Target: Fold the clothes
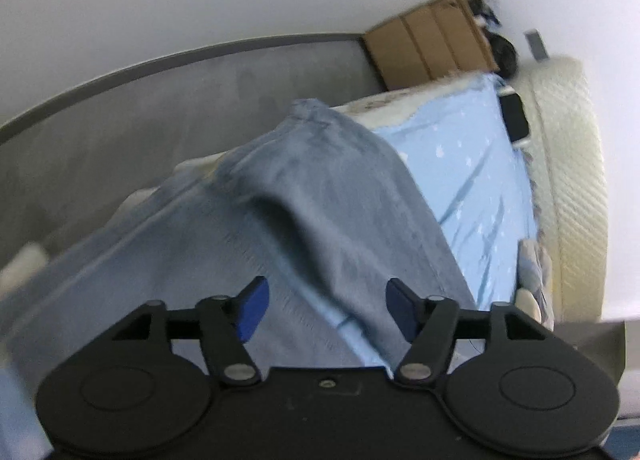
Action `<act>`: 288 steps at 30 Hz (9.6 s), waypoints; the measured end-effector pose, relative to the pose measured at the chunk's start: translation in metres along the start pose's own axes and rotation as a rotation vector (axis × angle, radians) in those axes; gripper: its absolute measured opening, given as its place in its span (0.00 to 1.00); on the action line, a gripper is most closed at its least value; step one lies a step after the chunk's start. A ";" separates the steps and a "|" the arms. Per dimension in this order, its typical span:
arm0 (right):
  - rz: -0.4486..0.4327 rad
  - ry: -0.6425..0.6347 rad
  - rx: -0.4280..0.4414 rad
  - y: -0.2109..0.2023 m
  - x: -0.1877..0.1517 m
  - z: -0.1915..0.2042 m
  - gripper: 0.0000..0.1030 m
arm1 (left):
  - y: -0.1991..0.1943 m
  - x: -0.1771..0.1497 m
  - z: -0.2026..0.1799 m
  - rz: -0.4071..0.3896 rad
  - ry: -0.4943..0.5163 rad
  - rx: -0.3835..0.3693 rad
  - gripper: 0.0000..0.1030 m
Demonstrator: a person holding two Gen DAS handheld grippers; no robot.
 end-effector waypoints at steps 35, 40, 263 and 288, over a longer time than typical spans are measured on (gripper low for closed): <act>-0.273 0.622 -0.165 -0.061 0.044 -0.262 0.06 | -0.029 -0.100 -0.008 -0.183 -0.384 0.355 0.05; -0.335 0.623 -0.139 -0.109 0.055 -0.233 0.05 | -0.059 -0.067 -0.048 -0.235 -0.380 0.273 0.04; -0.225 -0.870 -0.016 0.068 -0.112 0.168 0.26 | -0.012 -0.053 -0.149 -0.194 0.330 0.259 0.74; 0.048 -0.135 0.086 0.021 0.088 0.015 0.78 | 0.229 -0.054 -0.182 0.273 0.268 0.034 0.95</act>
Point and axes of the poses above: each gripper's, at about its wrist camera, not at the fingertips, and y roughly the way its jaws point, z to its left, x to its top, the point moved 1 cm from there along y, roughly the way its jaws point, and after that the axes turned 12 degrees about y, right-handed, at the moved point
